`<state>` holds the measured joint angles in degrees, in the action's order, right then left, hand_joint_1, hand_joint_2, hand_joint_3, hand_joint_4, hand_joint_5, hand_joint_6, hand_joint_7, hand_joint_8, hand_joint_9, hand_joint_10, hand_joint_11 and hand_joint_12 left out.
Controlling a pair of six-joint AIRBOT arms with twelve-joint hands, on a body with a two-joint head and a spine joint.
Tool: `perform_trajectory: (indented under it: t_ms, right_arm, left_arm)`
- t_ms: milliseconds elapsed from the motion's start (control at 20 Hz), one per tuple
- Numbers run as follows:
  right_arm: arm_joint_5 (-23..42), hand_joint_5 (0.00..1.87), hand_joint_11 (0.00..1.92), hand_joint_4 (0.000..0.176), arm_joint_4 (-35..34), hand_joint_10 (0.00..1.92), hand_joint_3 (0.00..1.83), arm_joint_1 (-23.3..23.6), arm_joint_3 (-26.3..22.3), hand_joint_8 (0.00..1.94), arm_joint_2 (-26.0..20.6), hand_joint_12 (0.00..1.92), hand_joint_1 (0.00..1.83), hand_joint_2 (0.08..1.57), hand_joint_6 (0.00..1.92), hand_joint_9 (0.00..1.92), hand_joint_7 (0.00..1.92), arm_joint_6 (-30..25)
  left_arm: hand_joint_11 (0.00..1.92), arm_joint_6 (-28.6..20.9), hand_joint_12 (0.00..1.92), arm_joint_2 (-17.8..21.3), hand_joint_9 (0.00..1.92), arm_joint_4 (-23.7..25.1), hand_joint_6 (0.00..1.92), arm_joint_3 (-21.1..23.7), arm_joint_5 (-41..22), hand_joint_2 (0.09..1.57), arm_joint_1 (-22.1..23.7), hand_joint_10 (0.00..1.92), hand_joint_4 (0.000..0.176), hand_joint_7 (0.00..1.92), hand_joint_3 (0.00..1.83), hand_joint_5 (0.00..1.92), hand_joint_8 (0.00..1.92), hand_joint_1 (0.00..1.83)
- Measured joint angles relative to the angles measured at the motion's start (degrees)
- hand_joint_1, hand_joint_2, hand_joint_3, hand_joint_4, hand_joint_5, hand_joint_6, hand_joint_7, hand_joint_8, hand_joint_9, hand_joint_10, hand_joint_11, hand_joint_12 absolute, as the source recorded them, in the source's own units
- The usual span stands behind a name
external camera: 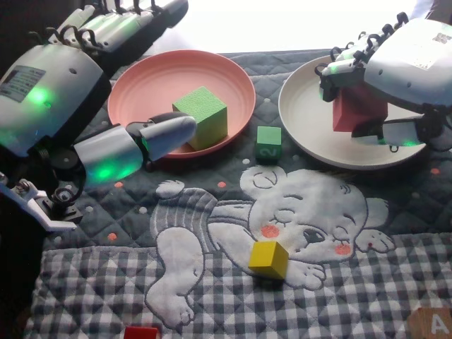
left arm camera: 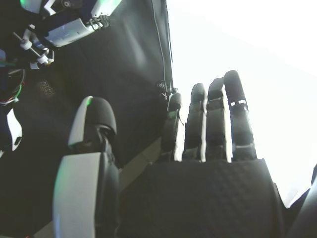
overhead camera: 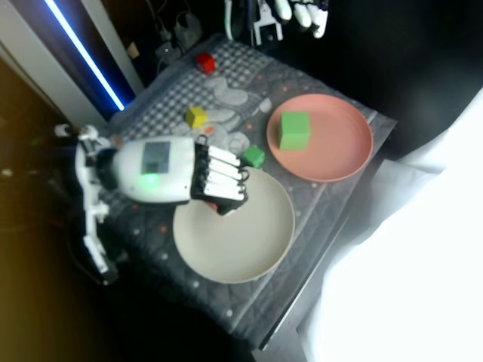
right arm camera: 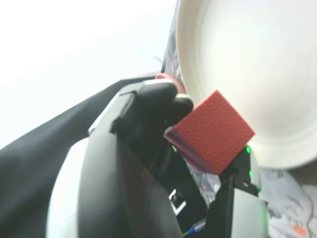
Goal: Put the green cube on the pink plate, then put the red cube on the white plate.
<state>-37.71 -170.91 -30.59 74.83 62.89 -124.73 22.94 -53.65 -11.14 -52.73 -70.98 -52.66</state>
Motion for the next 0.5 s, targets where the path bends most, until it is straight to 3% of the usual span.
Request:
perform_trajectory:
  t_ms: [50, 100, 150, 200, 250, 300, 350, 400, 450, 500]
  right_arm:
    - [0.8, 0.76, 0.46, 0.000, -0.1, 1.65, 0.00, 0.1, 0.5, 1.44, 0.4, 1.85, 1.33, 1.25, 1.28, 0.59, 0.71, 0.0]
    - [1.3, 0.76, 0.48, 0.000, -0.1, 1.62, 0.00, 0.2, 0.5, 1.39, 0.4, 1.76, 1.33, 1.25, 1.31, 0.61, 0.72, 0.0]
    - [1.7, 0.72, 0.40, 0.000, 0.0, 1.22, 0.00, 0.2, 0.5, 1.01, 0.5, 1.61, 1.14, 1.25, 1.36, 0.53, 0.60, 0.0]
    - [1.9, 0.72, 0.40, 0.000, 0.0, 1.22, 0.00, 0.2, 0.5, 1.01, 0.6, 1.61, 1.14, 1.25, 1.36, 0.53, 0.60, 0.0]
    - [2.1, 0.49, 0.16, 0.000, 0.0, 0.81, 0.00, 0.2, 0.5, 0.58, 0.7, 1.47, 1.28, 1.16, 0.80, 0.37, 0.48, 0.0]
    - [2.2, 0.45, 0.06, 0.000, 0.0, 0.54, 0.00, 0.2, 0.6, 0.29, 0.7, 1.37, 1.27, 1.12, 0.50, 0.33, 0.48, 0.0]
    - [2.2, 0.43, 0.01, 0.000, 0.0, 0.35, 0.00, 0.2, 0.6, 0.11, 0.7, 1.21, 1.25, 1.10, 0.31, 0.28, 0.44, 0.0]
    - [2.2, 0.39, 0.00, 0.000, 0.0, 0.10, 0.00, 0.2, 0.6, 0.00, 0.7, 0.81, 1.12, 1.05, 0.09, 0.16, 0.27, 0.0]
    - [2.2, 0.36, 0.00, 0.000, -0.1, 0.06, 0.00, 0.2, 0.6, 0.00, 0.7, 0.67, 1.09, 1.04, 0.05, 0.12, 0.21, 0.0]
    - [2.2, 0.36, 0.00, 0.000, 0.0, 0.06, 0.00, 0.2, 0.6, 0.00, 0.7, 0.67, 1.09, 1.04, 0.05, 0.12, 0.21, 0.0]
  left_arm:
    - [0.00, 0.0, 1.20, 0.0, 0.30, 0.0, 0.01, 0.0, 0.0, 1.23, 0.0, 0.03, 0.035, 0.31, 0.00, 0.23, 0.01, 0.38]
    - [0.00, 0.0, 1.23, 0.0, 0.32, -0.1, 0.01, 0.0, 0.0, 1.23, 0.0, 0.04, 0.036, 0.32, 0.00, 0.24, 0.01, 0.37]
    - [0.00, 0.0, 1.23, 0.0, 0.32, -0.3, 0.01, 0.0, 0.0, 1.24, 0.0, 0.03, 0.038, 0.32, 0.00, 0.24, 0.01, 0.35]
    - [0.00, 0.0, 1.23, 0.0, 0.32, -0.3, 0.01, 0.0, 0.0, 1.24, 0.0, 0.03, 0.038, 0.32, 0.00, 0.24, 0.01, 0.35]
    - [0.00, 0.0, 1.21, 0.0, 0.32, -0.3, 0.01, 0.0, 0.0, 1.25, 0.0, 0.03, 0.037, 0.32, 0.00, 0.24, 0.00, 0.37]
    - [0.00, 0.0, 1.20, 0.0, 0.33, -0.3, 0.01, 0.0, 0.0, 1.24, 0.0, 0.03, 0.036, 0.33, 0.00, 0.24, 0.01, 0.38]
    - [0.00, 0.0, 1.21, 0.0, 0.34, -0.3, 0.01, 0.0, 0.0, 1.24, 0.0, 0.03, 0.034, 0.34, 0.00, 0.25, 0.01, 0.38]
    - [0.00, 0.0, 1.22, 0.0, 0.35, -0.3, 0.01, 0.0, 0.0, 1.24, 0.0, 0.03, 0.036, 0.35, 0.00, 0.25, 0.01, 0.39]
    - [0.00, 0.0, 1.22, 0.0, 0.36, -0.3, 0.01, 0.0, 0.0, 1.24, 0.0, 0.03, 0.027, 0.35, 0.00, 0.26, 0.01, 0.38]
    - [0.00, 0.0, 1.22, 0.0, 0.36, -0.3, 0.01, 0.0, 0.0, 1.24, 0.0, 0.03, 0.027, 0.35, 0.00, 0.26, 0.01, 0.38]
